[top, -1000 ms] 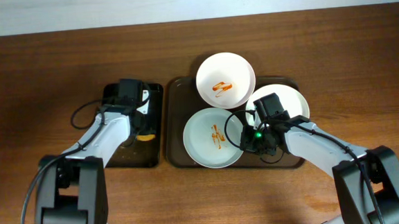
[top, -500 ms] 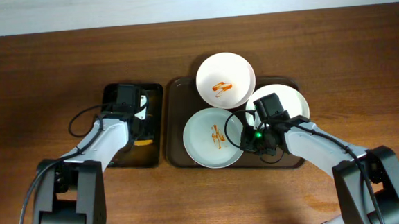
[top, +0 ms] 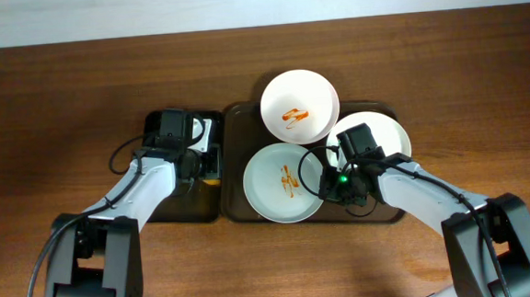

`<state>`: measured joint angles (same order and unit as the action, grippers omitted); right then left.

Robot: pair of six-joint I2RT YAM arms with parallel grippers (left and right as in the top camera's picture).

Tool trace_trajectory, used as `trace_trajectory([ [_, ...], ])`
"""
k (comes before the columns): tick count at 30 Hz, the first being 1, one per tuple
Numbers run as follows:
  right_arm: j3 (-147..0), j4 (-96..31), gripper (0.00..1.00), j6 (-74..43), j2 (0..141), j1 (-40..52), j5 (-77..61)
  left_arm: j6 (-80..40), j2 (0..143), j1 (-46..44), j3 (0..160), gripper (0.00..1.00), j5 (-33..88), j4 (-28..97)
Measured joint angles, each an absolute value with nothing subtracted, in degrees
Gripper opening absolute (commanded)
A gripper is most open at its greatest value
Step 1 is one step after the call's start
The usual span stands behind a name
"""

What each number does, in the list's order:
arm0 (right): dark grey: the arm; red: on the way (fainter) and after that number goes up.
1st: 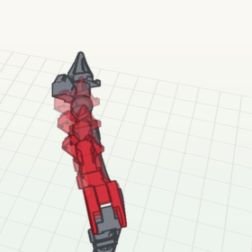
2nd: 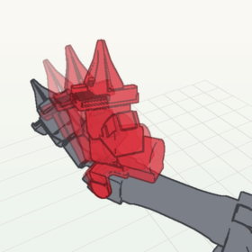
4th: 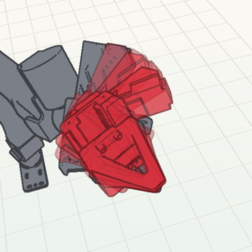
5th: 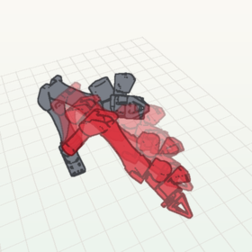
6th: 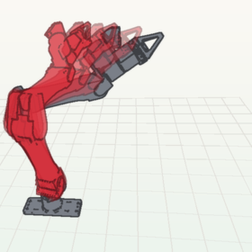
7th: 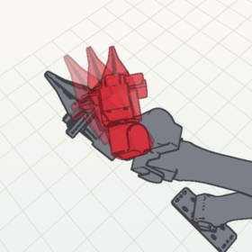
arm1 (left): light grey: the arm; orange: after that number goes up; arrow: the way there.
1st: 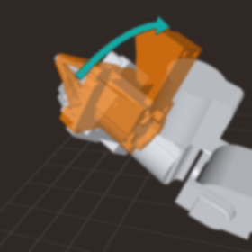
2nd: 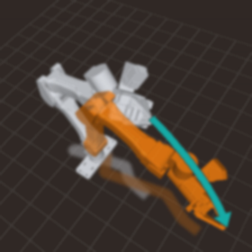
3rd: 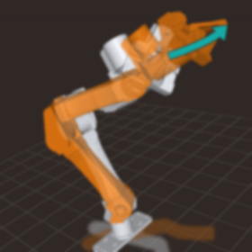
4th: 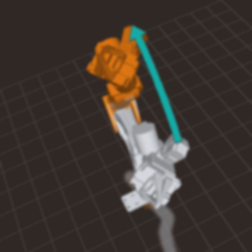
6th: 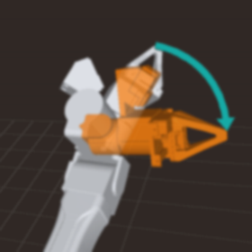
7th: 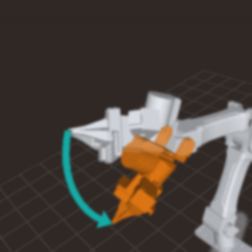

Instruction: Clean dirty plates on tray and stack at the side

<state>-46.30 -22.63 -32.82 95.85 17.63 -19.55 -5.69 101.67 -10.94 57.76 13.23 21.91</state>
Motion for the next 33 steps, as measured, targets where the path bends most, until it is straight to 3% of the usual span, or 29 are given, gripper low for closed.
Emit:
trace_trajectory([
  [12,-46.30,-22.63,0.04,-32.80,95.85,17.63,-19.55,-5.87,83.88,-11.14,57.87,0.00,0.14,22.68],
  [14,-46.30,-22.63,0.04,-32.80,95.85,17.63,-19.53,-5.87,83.83,-11.14,57.87,0.14,-3.46,19.73],
  [16,-46.30,-22.63,0.04,-32.80,95.85,17.63,-19.55,-6.26,83.74,-11.14,57.91,0.00,-5.72,15.31],
  [22,-46.30,-22.63,0.04,-32.77,95.85,17.63,-19.55,-5.39,83.55,-11.14,57.98,0.00,-8.60,9.85],
  [26,-46.30,-22.59,0.04,-32.82,95.85,17.63,-19.55,-5.37,83.46,-11.14,58.02,0.00,-9.50,13.06],
  [27,-46.30,-22.59,0.04,-32.77,95.85,17.63,-19.55,-5.37,83.46,-11.14,58.02,0.13,-9.50,12.84],
  [28,-46.30,-22.59,0.04,-32.77,95.85,17.63,-19.55,-5.37,83.99,-11.14,58.04,0.42,-9.50,12.12],
  [30,-46.30,-22.55,0.04,-32.77,95.85,17.63,-19.55,-4.97,86.72,-11.14,58.08,0.51,-9.50,10.26],
  [31,-46.30,-22.55,0.04,-32.80,95.85,17.63,-19.55,-4.97,89.17,-11.14,58.08,0.71,-9.52,9.67],
  [33,-46.30,-22.50,0.04,-32.75,95.85,17.63,-19.55,-4.71,93.67,-11.14,58.08,0.69,-9.47,8.36],
])
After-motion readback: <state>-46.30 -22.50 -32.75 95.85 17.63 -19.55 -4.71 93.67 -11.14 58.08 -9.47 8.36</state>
